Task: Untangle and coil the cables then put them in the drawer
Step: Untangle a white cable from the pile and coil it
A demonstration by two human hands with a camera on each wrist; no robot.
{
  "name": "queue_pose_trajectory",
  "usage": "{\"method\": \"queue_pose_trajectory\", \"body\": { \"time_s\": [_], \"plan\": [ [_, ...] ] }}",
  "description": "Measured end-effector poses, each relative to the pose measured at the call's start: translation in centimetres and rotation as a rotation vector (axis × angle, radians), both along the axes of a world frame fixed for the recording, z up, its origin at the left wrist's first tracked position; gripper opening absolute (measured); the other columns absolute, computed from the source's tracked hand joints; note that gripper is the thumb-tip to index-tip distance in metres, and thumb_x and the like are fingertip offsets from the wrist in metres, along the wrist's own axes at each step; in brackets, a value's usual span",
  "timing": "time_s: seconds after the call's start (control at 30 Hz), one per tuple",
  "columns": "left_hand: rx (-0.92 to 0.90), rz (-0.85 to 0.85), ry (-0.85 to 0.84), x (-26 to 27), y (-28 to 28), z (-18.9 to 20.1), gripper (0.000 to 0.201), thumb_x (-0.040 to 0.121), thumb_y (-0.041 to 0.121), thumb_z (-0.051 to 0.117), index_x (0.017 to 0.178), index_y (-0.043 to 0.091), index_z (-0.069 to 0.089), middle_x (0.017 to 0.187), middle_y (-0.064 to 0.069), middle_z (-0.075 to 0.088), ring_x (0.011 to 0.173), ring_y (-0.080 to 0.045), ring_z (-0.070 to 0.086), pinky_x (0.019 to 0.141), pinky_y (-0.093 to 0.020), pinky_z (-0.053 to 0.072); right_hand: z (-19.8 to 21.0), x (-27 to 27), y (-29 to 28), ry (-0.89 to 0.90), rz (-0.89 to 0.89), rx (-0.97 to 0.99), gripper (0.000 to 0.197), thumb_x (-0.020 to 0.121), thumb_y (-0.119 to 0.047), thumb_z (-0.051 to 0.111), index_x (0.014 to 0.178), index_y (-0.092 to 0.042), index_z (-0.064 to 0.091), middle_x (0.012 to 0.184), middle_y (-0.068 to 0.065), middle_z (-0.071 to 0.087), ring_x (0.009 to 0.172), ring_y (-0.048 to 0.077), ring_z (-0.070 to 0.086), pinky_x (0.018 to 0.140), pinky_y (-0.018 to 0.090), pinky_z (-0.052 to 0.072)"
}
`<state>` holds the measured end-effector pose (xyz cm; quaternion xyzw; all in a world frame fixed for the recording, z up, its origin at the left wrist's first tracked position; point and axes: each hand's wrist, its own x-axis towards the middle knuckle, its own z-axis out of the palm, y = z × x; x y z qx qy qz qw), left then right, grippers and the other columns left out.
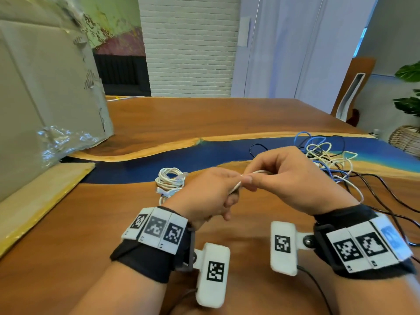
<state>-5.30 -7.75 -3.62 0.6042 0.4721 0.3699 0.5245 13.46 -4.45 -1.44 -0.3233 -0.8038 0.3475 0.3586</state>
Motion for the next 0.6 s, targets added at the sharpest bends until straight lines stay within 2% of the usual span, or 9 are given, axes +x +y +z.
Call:
{"method": "queue_pose_trajectory", "body": {
  "time_s": [0.1,0.17,0.23,0.3,0.37,0.43,0.5,0.53,0.6],
  "plan": [
    [-0.054,-0.092,-0.081,-0.3,-0.5,0.8,0.054,0.109,0.042,0.037,0.088,0.008,0.074,0.058,-0.003,0.016,0.042,-0.015,0.015,0.047,-0.029,0.034,-0.3,0.3,0.6,0.144,-0.035,-0.012,0.007,0.084,-0.005,0.081,0.082,-0.004,0.074,0.073,0.023,0.071,0.066,0.028,0.058,0.068,0.040,0.045],
    [-0.069,-0.130,-0.139,-0.6,-0.7,0.9,0.057,0.109,0.042,0.035,0.080,0.008,0.069,0.057,-0.002,0.014,0.042,-0.016,0.011,0.046,-0.029,0.029,-0.4,0.3,0.8,0.149,-0.058,-0.010,0.002,0.087,-0.003,0.077,0.085,-0.005,0.077,0.070,0.010,0.072,0.065,0.012,0.061,0.066,0.026,0.048],
    [-0.089,-0.130,-0.251,-0.8,-0.9,0.9,0.055,0.108,0.038,0.038,0.071,0.007,0.062,0.054,0.000,0.015,0.039,-0.014,0.011,0.046,-0.030,0.025,-0.5,0.2,0.8,0.135,-0.061,-0.011,0.010,0.092,0.000,0.070,0.093,-0.005,0.079,0.071,-0.001,0.073,0.061,0.001,0.061,0.062,0.012,0.046],
    [-0.112,-0.086,-0.389,-1.0,-0.9,1.1,0.052,0.106,0.036,0.042,0.065,0.008,0.055,0.053,0.000,0.012,0.036,-0.013,0.011,0.048,-0.031,0.025,-0.7,-0.2,0.7,0.114,-0.066,0.003,0.016,0.095,0.000,0.067,0.099,-0.009,0.080,0.083,-0.001,0.078,0.076,0.003,0.071,0.072,0.018,0.053],
    [-0.108,-0.026,-0.469,-1.0,-0.8,1.2,0.051,0.105,0.036,0.044,0.063,0.009,0.052,0.055,-0.002,0.011,0.037,-0.015,0.010,0.050,-0.030,0.028,-1.1,-1.1,0.7,0.083,-0.082,0.029,0.012,0.093,-0.010,0.072,0.098,-0.015,0.082,0.094,0.000,0.079,0.092,0.018,0.074,0.086,0.039,0.058],
    [-0.072,0.050,-0.464,-0.7,-0.6,1.1,0.051,0.106,0.037,0.044,0.062,0.011,0.051,0.053,-0.001,0.015,0.039,-0.015,0.010,0.053,-0.033,0.030,-1.6,-2.0,0.8,0.079,-0.127,0.063,0.006,0.090,-0.018,0.078,0.091,-0.022,0.083,0.089,0.001,0.074,0.086,0.028,0.069,0.083,0.051,0.056],
    [-0.014,0.136,-0.426,-0.5,-0.3,1.0,0.052,0.108,0.038,0.043,0.064,0.012,0.050,0.051,0.002,0.020,0.040,-0.015,0.013,0.057,-0.035,0.030,-1.8,-2.6,0.6,0.105,-0.150,0.068,0.006,0.090,-0.021,0.079,0.086,-0.025,0.083,0.081,0.001,0.074,0.081,0.037,0.067,0.075,0.053,0.056],
    [0.018,0.179,-0.408,-0.4,-0.1,0.9,0.051,0.108,0.038,0.042,0.065,0.012,0.050,0.050,0.002,0.022,0.040,-0.015,0.015,0.057,-0.035,0.031,-1.7,-2.8,0.5,0.132,-0.143,0.049,0.008,0.091,-0.020,0.078,0.087,-0.024,0.084,0.079,0.001,0.077,0.079,0.036,0.070,0.073,0.052,0.058],
    [0.087,0.254,-0.374,-0.2,0.3,0.9,0.049,0.110,0.036,0.039,0.067,0.013,0.048,0.049,0.003,0.025,0.040,-0.014,0.019,0.055,-0.034,0.030,-1.6,-3.0,0.2,0.161,-0.114,-0.010,0.016,0.095,-0.010,0.071,0.093,-0.019,0.084,0.080,0.001,0.079,0.073,0.025,0.073,0.069,0.041,0.060]
  ]
}}
